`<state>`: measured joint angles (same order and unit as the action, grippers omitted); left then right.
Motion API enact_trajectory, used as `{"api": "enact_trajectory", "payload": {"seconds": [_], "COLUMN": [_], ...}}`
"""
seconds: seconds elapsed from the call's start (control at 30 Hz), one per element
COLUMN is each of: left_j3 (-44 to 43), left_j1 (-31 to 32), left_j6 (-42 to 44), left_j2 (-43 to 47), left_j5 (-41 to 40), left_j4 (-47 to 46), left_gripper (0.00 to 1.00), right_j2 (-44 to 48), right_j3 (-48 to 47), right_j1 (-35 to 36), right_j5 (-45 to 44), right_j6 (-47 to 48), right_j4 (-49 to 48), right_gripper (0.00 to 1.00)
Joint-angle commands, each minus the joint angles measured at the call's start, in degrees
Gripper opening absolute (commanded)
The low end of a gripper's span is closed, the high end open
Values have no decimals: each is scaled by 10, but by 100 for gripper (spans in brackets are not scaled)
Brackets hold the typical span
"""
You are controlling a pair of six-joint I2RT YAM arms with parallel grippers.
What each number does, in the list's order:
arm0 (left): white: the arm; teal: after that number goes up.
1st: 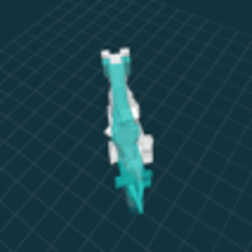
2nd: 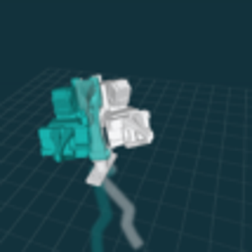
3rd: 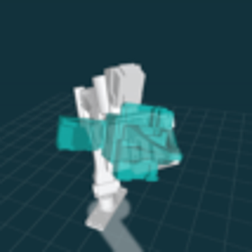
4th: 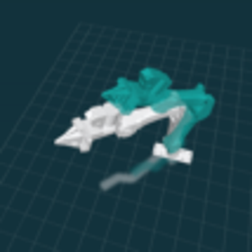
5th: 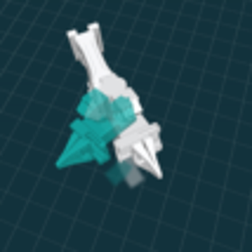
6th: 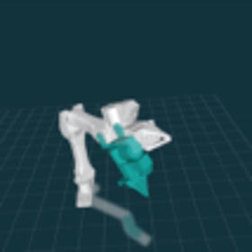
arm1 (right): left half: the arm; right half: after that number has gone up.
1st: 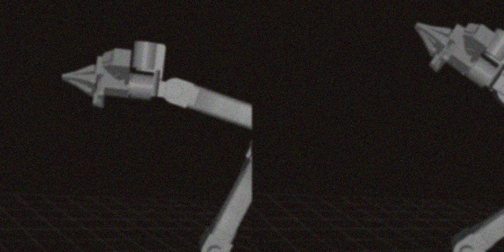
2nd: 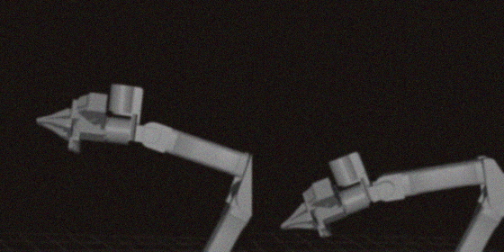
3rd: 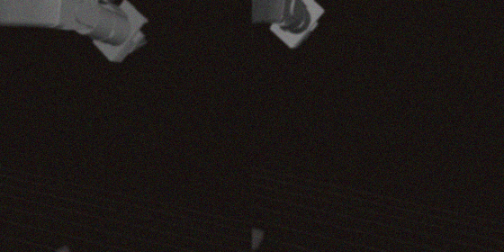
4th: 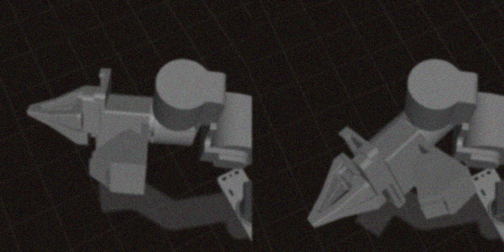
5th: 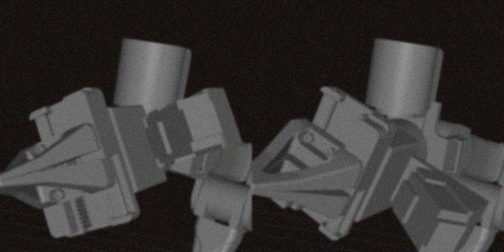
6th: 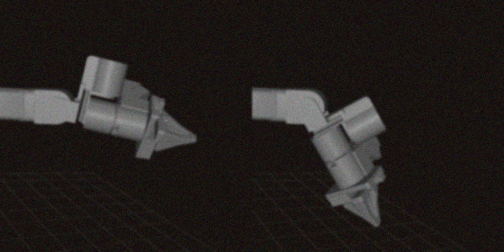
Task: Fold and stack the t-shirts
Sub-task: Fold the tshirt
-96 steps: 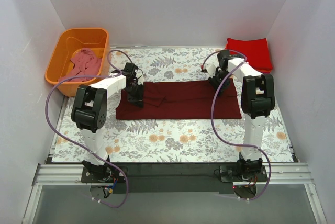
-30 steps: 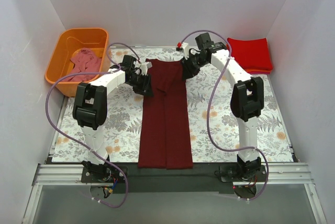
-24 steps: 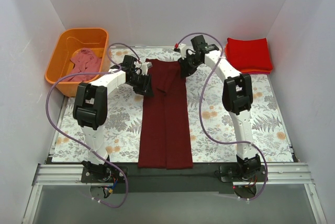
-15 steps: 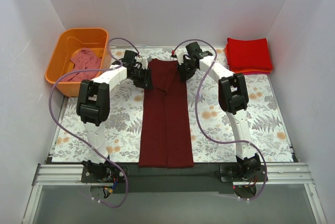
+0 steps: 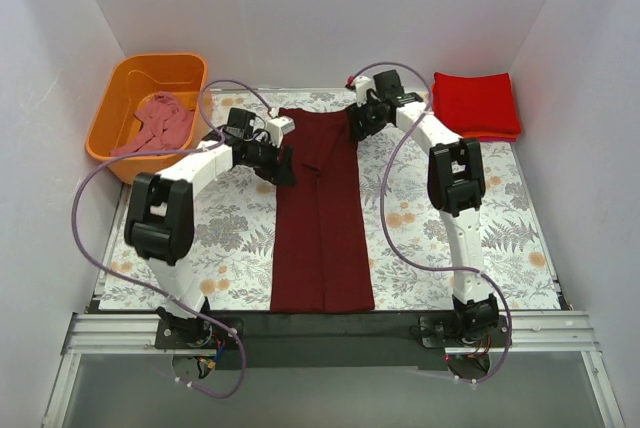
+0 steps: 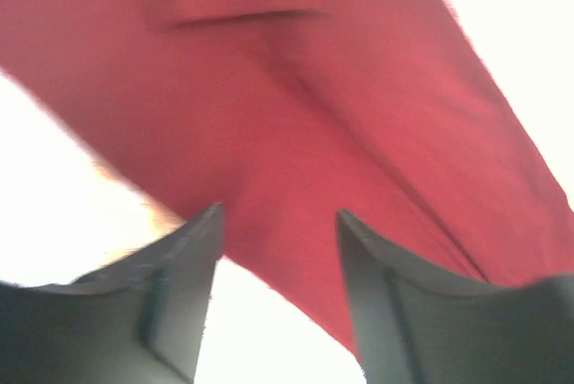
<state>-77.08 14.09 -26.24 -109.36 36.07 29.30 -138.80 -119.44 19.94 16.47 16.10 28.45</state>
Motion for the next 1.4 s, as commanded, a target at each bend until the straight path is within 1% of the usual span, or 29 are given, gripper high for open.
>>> {"api": "enact_trajectory", "payload": {"seconds": [0.0, 0.03, 0.07, 0.1, 0.13, 0.17, 0.2, 0.23, 0.3, 0.33, 0.4, 0.43, 0.47, 0.63, 0.7, 0.77, 0.83, 1.0, 1.07, 1.1, 1.17, 1.2, 1.27, 1.37], "left_j3": [83, 133, 160, 183, 204, 247, 268, 291, 338, 351, 378, 385, 394, 395, 407, 414, 413, 411, 404, 403, 396, 396, 393, 382], "left_j1": [47, 75, 94, 115, 147, 167, 181, 210, 238, 266, 297, 322, 333, 377, 390, 420, 445, 476, 477, 476, 476, 479, 482, 511], "left_j6": [91, 111, 114, 112, 113, 111, 109, 107, 117, 124, 149, 151, 151, 150, 156, 171, 169, 175, 175, 175, 181, 184, 187, 182], "left_j2": [146, 167, 208, 225, 240, 270, 281, 294, 314, 318, 323, 323, 319, 288, 291, 297, 294, 266, 248, 244, 238, 240, 247, 254], "left_j5": [87, 88, 81, 64, 65, 63, 52, 51, 43, 32, 16, -12, -24, -79, -91, -105, -115, -144, -156, -165, -165, -153, -138, -131], "left_j4": [-68, -83, -114, -135, -153, -195, -221, -244, -288, -305, -323, -334, -352, -384, -409, -424, -427, -435, -438, -437, -433, -431, -430, -421], "left_gripper": [57, 61, 61, 62, 62, 62, 62, 62, 63, 63, 63, 63, 63, 63, 63, 64, 64, 64, 64, 64, 64, 64, 64, 63], "right_j2": [56, 52, 42, 36, 30, 15, 8, 1, -17, -25, -45, -51, -59, -89, -98, -108, -112, -125, -128, -128, -129, -129, -130, -134], "right_j3": [-11, -11, -10, -9, -9, -9, -8, -7, -9, -11, -20, -21, -20, -26, -24, -22, -21, -19, -18, -13, -8, -6, -5, -7], "right_j1": [-41, -47, -49, -49, -52, -53, -54, -56, -56, -60, -62, -63, -64, -69, -69, -71, -71, -76, -78, -81, -83, -84, -86, -86], "right_j5": [87, 92, 82, 69, 67, 72, 80, 91, 88, 85, 90, 96, 95, 77, 76, 81, 85, 94, 94, 94, 95, 96, 99, 101], "right_j6": [-80, -100, -111, -123, -133, -155, -157, -171, -187, -197, -221, -228, -235, -289, -304, -323, -333, -364, -379, -387, -397, -402, -404, -409], "right_j4": [-64, -77, -83, -87, -90, -101, -108, -114, -135, -141, -165, -175, -185, -252, -272, -298, -314, -335, -343, -347, -356, -357, -359, -364], "right_gripper": [59, 62, 62, 62, 62, 62, 61, 60, 59, 58, 58, 57, 56, 52, 52, 50, 47, 40, 35, 23, 9, 2, 1, 1]}}
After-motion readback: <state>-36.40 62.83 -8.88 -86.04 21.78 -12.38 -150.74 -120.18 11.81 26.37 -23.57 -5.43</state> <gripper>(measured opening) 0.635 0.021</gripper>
